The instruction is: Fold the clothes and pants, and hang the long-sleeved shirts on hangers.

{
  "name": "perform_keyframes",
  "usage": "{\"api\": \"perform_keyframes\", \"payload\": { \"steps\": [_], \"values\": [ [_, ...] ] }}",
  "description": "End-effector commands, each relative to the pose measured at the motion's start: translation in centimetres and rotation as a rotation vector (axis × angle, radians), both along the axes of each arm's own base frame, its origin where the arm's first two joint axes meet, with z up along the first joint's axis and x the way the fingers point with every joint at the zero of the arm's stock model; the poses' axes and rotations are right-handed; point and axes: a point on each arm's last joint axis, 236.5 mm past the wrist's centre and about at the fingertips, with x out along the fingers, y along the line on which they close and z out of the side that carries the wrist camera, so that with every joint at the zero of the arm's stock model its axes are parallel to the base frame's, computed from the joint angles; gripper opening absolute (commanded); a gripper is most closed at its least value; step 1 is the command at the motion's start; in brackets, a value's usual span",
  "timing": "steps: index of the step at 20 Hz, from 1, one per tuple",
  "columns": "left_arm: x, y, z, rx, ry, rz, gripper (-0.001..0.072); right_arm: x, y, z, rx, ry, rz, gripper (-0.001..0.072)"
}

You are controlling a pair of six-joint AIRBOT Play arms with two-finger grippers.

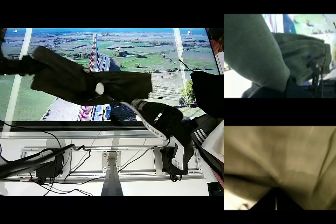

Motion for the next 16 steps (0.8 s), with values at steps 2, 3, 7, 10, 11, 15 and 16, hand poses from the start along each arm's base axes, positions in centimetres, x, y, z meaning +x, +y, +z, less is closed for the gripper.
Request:
{"api": "perform_keyframes", "payload": {
  "steps": [2, 3, 7, 10, 11, 15, 16],
  "values": [
    [-0.6, -2.7, 3.1, 0.021, -0.024, -0.031, 0.0015, 2.9, -3.0, 1.9, -0.083, -0.103, 0.013, 0.0032],
    [-0.7, -4.6, 2.8, 0.019, -0.014, -0.077, 0.0015, 4.7, -6.4, 2.5, -0.157, -0.122, 0.017, 0.0032],
    [-0.7, -16.7, 1.2, -0.024, 0.025, -0.237, 0.0016, 11.8, -24.4, 6.2, -0.433, -0.120, -0.123, 0.0032],
    [-1.2, -28.6, 0.2, -0.053, -0.072, -0.333, 0.0017, 13.9, -37.8, 10.4, -0.491, -0.059, -0.338, 0.0031],
    [-1.3, -32.3, 0.1, -0.071, -0.115, -0.332, 0.0018, 14.0, -41.6, 11.7, -0.494, -0.043, -0.408, 0.0032],
    [-2.1, -41.4, -1.0, -0.065, -0.288, -0.296, 0.0697, 12.0, -54.8, 14.6, -0.535, 0.009, -0.580, 0.0031],
    [-2.4, -42.0, -1.3, -0.040, -0.316, -0.307, 0.0705, 10.8, -57.1, 14.2, -0.556, 0.041, -0.569, 0.0032]
  ]
}}
